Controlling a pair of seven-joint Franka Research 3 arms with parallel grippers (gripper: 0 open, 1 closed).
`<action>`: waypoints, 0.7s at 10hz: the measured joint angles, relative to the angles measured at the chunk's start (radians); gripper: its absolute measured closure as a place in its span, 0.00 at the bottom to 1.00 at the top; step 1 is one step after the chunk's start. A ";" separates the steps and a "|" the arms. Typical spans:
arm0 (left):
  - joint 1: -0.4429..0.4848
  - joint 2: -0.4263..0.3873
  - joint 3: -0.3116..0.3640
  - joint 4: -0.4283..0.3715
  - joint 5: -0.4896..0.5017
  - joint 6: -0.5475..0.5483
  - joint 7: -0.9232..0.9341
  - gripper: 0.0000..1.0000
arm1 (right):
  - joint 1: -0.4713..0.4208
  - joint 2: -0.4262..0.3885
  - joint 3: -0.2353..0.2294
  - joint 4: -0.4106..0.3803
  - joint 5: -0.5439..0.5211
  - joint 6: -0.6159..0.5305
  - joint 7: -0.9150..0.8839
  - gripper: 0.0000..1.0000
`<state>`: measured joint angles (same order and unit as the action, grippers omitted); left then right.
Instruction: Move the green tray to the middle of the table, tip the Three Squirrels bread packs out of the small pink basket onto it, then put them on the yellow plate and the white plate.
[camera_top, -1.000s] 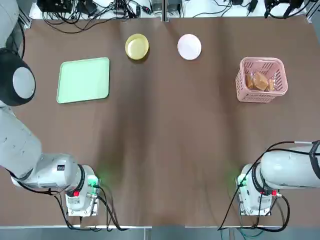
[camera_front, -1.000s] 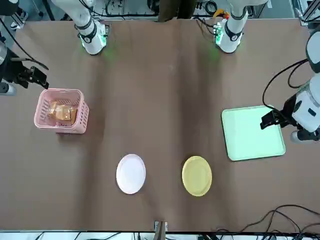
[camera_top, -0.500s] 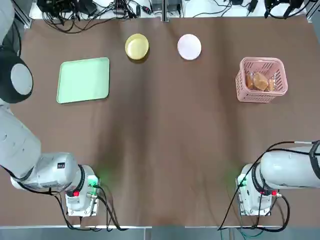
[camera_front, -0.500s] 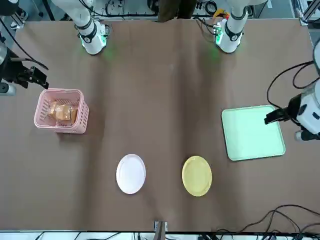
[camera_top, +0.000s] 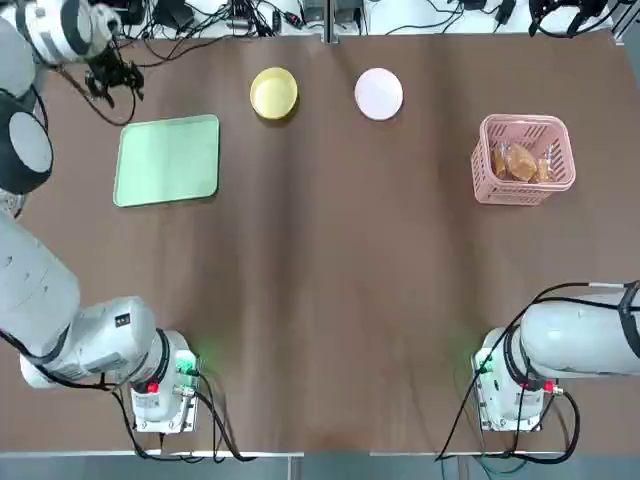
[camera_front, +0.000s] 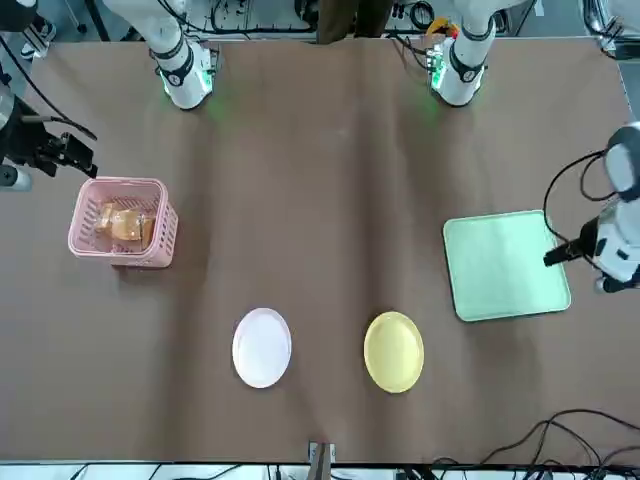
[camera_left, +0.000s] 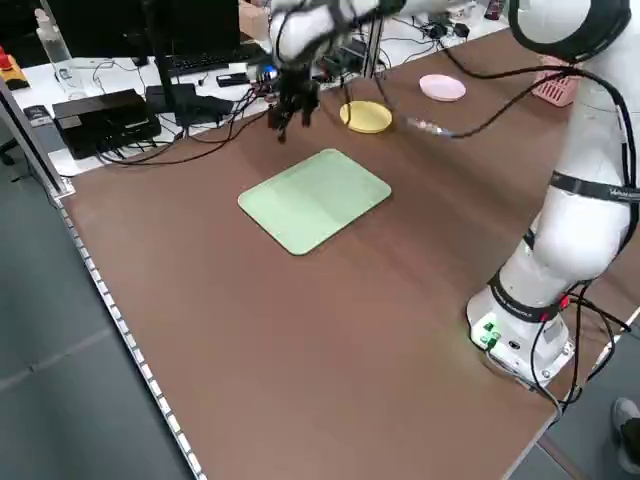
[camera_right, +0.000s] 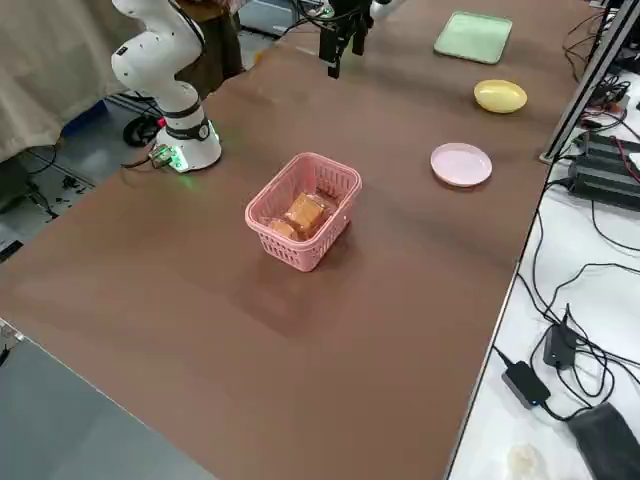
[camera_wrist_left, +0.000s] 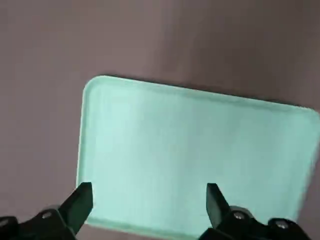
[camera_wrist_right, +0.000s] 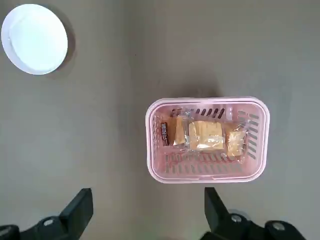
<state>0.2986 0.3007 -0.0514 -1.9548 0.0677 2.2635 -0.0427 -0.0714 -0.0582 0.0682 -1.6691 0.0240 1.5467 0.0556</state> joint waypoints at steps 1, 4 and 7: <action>0.046 0.022 0.000 -0.062 0.011 0.096 0.021 0.00 | 0.000 0.000 0.000 0.000 0.000 -0.011 0.000 0.01; 0.167 0.102 -0.001 -0.163 0.047 0.307 0.117 0.00 | 0.000 0.000 0.001 0.000 0.001 -0.034 0.000 0.01; 0.239 0.176 -0.003 -0.167 0.049 0.394 0.200 0.00 | 0.000 0.000 0.002 0.000 0.001 -0.034 0.000 0.01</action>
<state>0.5380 0.4765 -0.0546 -2.1220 0.1166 2.6575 0.1574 -0.0716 -0.0586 0.0704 -1.6690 0.0249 1.5124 0.0556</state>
